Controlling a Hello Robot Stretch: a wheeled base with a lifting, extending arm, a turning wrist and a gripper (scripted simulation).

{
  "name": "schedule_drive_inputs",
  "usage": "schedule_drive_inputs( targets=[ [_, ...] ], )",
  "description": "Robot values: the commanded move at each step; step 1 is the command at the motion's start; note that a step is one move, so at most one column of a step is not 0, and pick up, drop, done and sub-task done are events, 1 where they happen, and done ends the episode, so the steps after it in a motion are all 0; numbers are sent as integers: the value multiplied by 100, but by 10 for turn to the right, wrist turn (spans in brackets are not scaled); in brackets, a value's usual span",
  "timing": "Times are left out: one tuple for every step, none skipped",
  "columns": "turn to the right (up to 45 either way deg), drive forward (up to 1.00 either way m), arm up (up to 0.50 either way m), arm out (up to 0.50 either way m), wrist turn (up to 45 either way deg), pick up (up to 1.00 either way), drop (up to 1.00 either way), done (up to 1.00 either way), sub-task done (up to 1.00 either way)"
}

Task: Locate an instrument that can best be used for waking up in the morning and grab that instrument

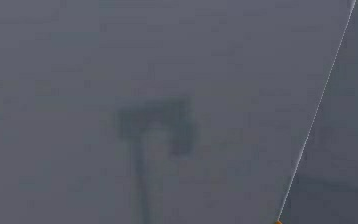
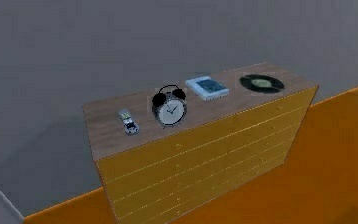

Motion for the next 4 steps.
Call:
schedule_drive_inputs(
  targets=[
    [0,0,50,0,0,0,0,0,0],
    [0,0,38,0,0,0,0,0,0],
    [0,0,0,46,0,0,0,0,0],
    [0,0,0,0,450,0,0,0,0]
  ],
)
